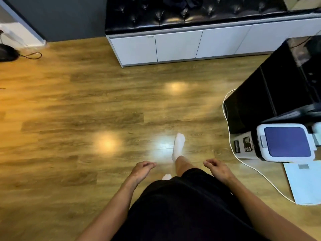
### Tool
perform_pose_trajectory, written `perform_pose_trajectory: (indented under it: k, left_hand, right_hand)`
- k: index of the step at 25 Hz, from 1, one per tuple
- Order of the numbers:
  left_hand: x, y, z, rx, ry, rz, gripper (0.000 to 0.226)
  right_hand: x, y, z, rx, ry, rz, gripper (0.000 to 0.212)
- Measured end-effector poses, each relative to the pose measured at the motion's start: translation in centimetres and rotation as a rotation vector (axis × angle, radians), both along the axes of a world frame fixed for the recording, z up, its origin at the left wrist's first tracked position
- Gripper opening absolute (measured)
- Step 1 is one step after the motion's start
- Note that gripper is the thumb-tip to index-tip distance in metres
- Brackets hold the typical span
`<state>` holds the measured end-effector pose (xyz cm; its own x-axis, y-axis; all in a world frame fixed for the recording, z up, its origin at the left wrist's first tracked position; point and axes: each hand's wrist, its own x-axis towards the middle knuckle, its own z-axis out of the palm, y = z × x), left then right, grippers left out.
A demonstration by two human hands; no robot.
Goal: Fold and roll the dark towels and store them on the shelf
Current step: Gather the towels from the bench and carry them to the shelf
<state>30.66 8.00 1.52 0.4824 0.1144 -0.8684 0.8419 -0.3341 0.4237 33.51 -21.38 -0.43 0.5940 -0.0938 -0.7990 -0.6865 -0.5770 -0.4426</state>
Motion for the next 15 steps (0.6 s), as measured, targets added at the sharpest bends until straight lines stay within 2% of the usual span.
perform_pose_trajectory:
  k: [3, 10, 15]
  left_hand:
    - [9.1, 1.5, -0.7, 0.013, 0.001, -0.01, 0.02]
    - [28.9, 3.9, 0.7, 0.131, -0.047, 0.074, 0.026]
    - [41.4, 4.5, 0.5, 0.12, -0.037, 0.121, 0.032]
  right_hand:
    - [9.6, 0.9, -1.1, 0.024, -0.002, 0.024, 0.032]
    - [30.7, 2.6, 0.6, 0.082, -0.023, 0.04, 0.035]
    - [43.2, 4.9, 0.6, 0.115, -0.004, 0.052, 0.035]
